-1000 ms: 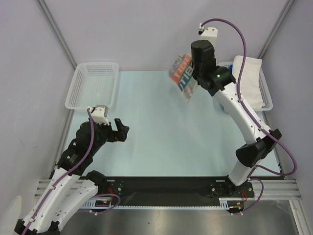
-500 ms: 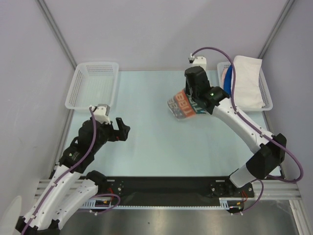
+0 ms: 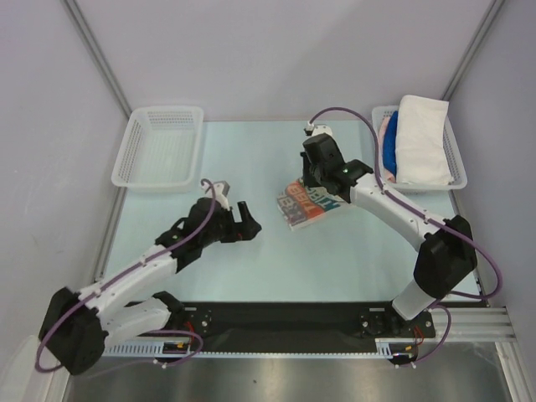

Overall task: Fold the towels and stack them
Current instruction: Flatten out the crumpled towel

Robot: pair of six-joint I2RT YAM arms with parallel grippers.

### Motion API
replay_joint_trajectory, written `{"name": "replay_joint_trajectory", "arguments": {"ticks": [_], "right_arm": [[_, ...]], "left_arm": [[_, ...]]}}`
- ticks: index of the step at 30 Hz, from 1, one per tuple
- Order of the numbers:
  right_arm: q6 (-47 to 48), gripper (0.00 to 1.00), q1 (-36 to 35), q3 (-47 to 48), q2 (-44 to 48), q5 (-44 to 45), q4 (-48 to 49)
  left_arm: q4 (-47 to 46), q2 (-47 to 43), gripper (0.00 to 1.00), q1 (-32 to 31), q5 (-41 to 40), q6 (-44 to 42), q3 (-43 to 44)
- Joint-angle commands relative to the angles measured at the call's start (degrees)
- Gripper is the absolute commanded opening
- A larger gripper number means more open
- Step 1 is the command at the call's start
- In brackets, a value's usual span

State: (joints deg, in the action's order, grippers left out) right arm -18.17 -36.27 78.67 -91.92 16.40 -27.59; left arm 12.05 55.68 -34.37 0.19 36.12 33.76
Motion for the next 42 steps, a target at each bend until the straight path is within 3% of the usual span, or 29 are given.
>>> {"name": "replay_joint_trajectory", "arguments": {"ticks": [1, 7, 11, 18, 19, 22, 25, 29, 35, 42], "right_arm": [[-1.51, 0.0, 1.38, 3.68, 2.19, -2.95, 1.76], [-2.74, 0.0, 4.71, 1.49, 0.08, -5.06, 3.15], [-3.45, 0.01, 7.18, -0.62, -2.03, -6.03, 5.18], [-3.71, 0.25, 10.17, -0.54, -4.94, -4.81, 5.19], [-3.71, 0.29, 10.17, -0.63, -4.68, -4.37, 4.83], [-3.71, 0.54, 10.17, -2.29, -1.96, -2.35, 4.92], [-3.8, 0.59, 10.34, -3.61, 0.68, 0.47, 3.69], [-5.02, 0.59, 11.22, -10.35, 4.72, 3.72, 2.89], [-7.05, 0.58, 16.58, -23.82, 11.49, 0.57, 8.86], [-7.05, 0.54, 19.92, -28.67, 6.07, -7.17, 16.43]], "left_arm": [[-16.52, 8.1, 0.96, -4.29, -1.94, 5.36, 0.34], [-21.63, 26.55, 0.76, -8.78, -4.13, 6.68, 9.29], [-21.55, 33.61, 0.69, -10.8, -5.89, 9.32, 12.2], [-19.09, 41.17, 0.45, -12.83, -8.18, 11.08, 16.42], [-17.61, 41.44, 0.44, -13.0, -9.58, 11.43, 16.6], [-16.8, 40.83, 0.47, -13.09, -12.39, 11.87, 15.64], [-14.17, 40.12, 0.52, -13.09, -16.26, 11.0, 16.25], [-11.1, 41.79, 0.5, -13.0, -17.32, 9.76, 18.09], [-11.62, 43.72, 0.5, -13.0, -18.29, 9.76, 18.71], [-10.82, 46.45, 0.49, -12.74, -19.08, 9.23, 21.35]]}}
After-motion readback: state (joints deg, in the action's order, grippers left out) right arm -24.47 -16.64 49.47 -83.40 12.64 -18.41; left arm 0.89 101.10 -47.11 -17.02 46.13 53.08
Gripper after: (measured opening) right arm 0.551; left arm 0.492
